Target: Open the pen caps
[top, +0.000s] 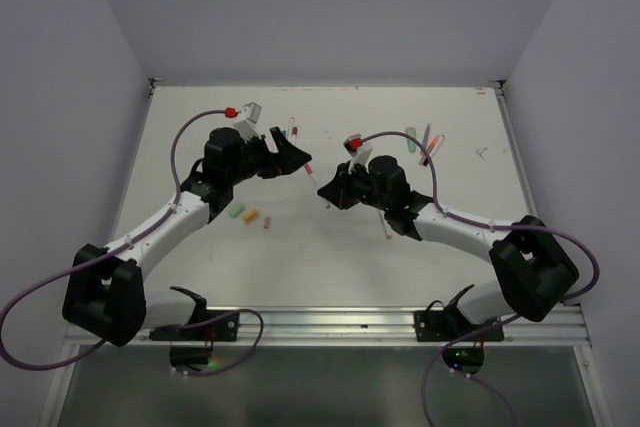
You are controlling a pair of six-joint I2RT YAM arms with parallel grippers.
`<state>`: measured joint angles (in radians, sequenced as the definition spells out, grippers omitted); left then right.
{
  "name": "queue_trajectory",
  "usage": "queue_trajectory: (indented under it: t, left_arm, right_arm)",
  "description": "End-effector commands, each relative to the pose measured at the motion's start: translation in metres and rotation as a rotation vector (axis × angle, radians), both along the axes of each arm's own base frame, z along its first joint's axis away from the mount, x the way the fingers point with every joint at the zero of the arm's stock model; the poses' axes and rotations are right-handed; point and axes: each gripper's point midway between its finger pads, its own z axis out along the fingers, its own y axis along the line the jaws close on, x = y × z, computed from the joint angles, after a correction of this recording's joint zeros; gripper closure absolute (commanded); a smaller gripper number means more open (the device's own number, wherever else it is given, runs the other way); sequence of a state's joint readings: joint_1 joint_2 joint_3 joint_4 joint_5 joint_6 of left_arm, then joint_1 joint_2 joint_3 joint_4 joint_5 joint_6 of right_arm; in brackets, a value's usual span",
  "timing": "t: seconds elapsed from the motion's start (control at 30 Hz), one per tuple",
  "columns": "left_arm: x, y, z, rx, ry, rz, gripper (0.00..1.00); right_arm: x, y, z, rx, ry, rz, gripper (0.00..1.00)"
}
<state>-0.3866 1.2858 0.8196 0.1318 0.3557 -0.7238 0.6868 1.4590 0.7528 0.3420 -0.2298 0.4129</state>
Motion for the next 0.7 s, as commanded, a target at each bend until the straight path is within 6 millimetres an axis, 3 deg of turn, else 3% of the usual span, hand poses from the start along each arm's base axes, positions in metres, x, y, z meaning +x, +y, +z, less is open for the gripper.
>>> queue_trajectory:
  t: [0.0, 0.17, 0.47, 0.57, 0.67]
  left_arm:
    - [-0.001, -0.013, 0.017, -0.059, -0.046, -0.027, 0.12]
    - [-0.004, -0.018, 0.015, -0.057, -0.038, -0.022, 0.22]
    - [-0.001, -0.022, 0.016, -0.072, -0.027, 0.002, 0.44]
    - [0.000, -0.021, 0.016, -0.068, -0.022, 0.011, 0.53]
    - [-0.001, -0.022, 0.015, -0.065, -0.018, 0.008, 0.69]
  right_arm:
    - [-0.004, 0.013, 0.051, 0.170, -0.108, 0.024, 1.00]
    - [-0.012, 0.017, 0.068, 0.216, -0.151, 0.049, 1.00]
    - [-0.022, 0.027, 0.073, 0.213, -0.181, 0.080, 1.00]
    - [-0.022, 0.028, 0.073, 0.207, -0.192, 0.073, 1.00]
    - [-0.022, 0.028, 0.074, 0.205, -0.197, 0.068, 1.00]
